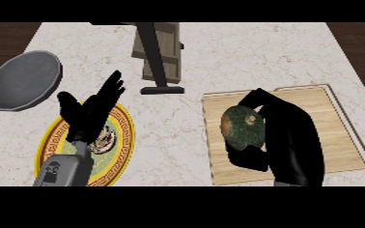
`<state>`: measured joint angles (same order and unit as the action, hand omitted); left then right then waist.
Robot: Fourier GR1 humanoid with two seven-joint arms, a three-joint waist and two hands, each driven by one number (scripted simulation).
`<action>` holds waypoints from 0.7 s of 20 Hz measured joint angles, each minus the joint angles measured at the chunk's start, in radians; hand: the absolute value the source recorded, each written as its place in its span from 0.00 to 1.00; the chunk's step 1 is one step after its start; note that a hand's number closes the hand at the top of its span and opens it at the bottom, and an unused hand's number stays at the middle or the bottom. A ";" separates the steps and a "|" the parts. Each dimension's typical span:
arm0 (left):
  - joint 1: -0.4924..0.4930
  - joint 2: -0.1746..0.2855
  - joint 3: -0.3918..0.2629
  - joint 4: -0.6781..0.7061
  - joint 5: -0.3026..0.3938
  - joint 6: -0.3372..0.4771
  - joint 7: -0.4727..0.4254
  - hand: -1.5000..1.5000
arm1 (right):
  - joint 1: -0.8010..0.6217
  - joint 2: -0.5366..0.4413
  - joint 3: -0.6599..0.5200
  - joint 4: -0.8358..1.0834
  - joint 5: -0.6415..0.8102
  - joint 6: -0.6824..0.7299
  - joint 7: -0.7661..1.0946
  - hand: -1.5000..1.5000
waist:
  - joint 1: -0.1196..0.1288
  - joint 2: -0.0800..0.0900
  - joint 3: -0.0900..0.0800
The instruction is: Pick the squash from the tray and place it in the tiered basket
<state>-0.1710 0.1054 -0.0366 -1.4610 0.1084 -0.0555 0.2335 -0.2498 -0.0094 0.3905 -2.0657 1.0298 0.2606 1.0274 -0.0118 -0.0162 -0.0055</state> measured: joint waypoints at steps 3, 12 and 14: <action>-0.004 -0.009 -0.008 -0.003 -0.003 0.005 0.008 0.50 | -0.115 0.000 0.020 -0.107 0.000 0.018 0.069 1.00 | 0.004 -0.001 0.000; 0.005 -0.008 -0.014 -0.020 -0.006 0.002 0.020 0.50 | -0.511 -0.001 -0.064 -0.148 -0.008 0.115 0.129 1.00 | 0.012 -0.005 -0.001; 0.005 -0.003 -0.011 -0.018 -0.003 -0.004 0.018 0.50 | -0.599 0.000 -0.102 -0.104 -0.019 0.134 0.126 1.00 | 0.014 -0.005 -0.002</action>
<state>-0.1657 0.1024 -0.0479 -1.4790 0.1050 -0.0590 0.2514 -0.8484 -0.0098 0.2890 -2.1697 1.0111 0.3945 1.1537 0.0018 -0.0207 -0.0072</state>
